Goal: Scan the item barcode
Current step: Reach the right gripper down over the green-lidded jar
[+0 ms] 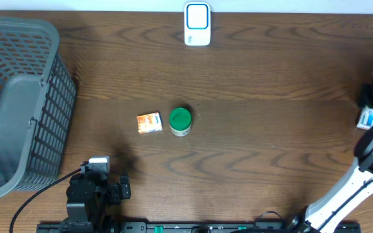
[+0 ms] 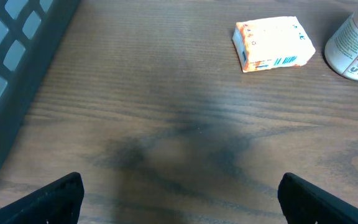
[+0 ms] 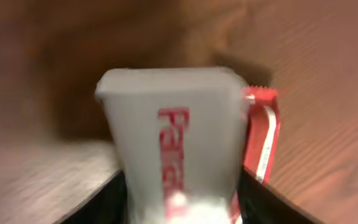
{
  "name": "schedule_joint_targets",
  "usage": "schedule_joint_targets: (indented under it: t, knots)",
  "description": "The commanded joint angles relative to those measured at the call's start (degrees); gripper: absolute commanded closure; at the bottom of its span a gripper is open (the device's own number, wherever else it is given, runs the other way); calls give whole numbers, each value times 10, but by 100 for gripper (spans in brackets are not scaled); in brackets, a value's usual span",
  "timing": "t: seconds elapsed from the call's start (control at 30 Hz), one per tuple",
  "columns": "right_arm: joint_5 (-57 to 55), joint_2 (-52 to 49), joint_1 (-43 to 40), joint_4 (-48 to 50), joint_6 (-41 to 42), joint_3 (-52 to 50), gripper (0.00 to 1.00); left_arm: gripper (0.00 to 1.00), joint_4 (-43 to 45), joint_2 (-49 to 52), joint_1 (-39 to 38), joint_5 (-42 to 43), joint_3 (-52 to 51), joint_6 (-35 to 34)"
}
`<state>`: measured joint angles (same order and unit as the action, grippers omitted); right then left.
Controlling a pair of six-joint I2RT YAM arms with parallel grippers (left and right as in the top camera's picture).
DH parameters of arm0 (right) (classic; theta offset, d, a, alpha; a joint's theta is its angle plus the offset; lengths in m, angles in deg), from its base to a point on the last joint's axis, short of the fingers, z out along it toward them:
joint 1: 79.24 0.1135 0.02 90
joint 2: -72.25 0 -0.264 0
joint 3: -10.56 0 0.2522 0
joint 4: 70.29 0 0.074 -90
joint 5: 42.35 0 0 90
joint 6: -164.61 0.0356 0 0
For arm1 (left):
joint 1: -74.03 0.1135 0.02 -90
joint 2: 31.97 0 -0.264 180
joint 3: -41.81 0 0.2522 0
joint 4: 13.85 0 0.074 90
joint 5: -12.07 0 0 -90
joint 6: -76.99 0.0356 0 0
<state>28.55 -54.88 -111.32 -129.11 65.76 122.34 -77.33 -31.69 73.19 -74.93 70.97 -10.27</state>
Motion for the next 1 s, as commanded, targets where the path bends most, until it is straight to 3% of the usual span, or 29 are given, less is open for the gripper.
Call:
schedule_joint_targets:
  t: [0.0,0.13,0.23,0.4,0.67,0.73,0.97]
  knots:
    - [71,5,-33,-3,41,3,1,1,-9,0,2,-5,1,-5]
    - [131,37,-34,-11,73,17,1,1,-9,0,2,-5,1,-5]
    - [239,95,-19,-10,93,31,1,1,-9,0,2,-5,1,-5]
    - [329,199,46,-5,143,34,1,1,-9,0,2,-5,1,-5]
    - [374,255,277,-112,175,33,1,1,-9,0,2,-5,1,-5]
    - [417,242,354,-150,115,33,1,1,-9,0,2,-5,1,-5]
    - [325,216,571,-167,83,33,1,1,-9,0,2,-5,1,-5]
